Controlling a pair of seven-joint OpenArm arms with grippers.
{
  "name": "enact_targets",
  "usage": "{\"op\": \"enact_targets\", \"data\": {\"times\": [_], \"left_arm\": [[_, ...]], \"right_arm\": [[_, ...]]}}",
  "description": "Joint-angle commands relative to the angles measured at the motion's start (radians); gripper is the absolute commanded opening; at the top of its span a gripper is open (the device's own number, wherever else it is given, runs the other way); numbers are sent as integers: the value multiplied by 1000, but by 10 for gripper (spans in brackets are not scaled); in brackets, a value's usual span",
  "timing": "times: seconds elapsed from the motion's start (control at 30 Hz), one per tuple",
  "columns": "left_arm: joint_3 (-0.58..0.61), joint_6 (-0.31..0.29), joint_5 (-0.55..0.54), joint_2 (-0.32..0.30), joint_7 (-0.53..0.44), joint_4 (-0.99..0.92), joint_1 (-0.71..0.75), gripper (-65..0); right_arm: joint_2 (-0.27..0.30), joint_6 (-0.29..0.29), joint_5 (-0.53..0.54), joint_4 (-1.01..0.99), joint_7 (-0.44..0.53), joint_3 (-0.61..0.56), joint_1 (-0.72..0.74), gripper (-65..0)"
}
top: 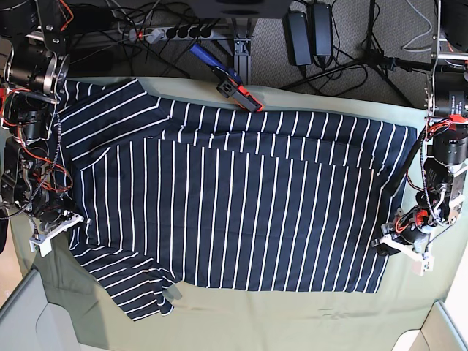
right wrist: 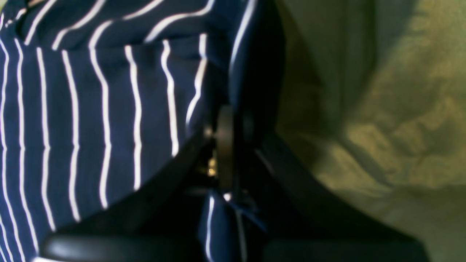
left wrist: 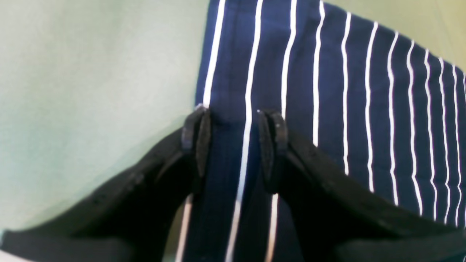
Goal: Fold the T-shirt properly
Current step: 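Grasp the shirt's side edges with both grippers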
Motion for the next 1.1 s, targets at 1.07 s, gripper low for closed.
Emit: {"op": "enact_targets", "data": {"times": [1.07], "left_arm": [[-7, -76, -36, 27, 19, 60, -38, -650]], "right_arm": [[16, 45, 15, 20, 12, 4, 27, -650]]}}
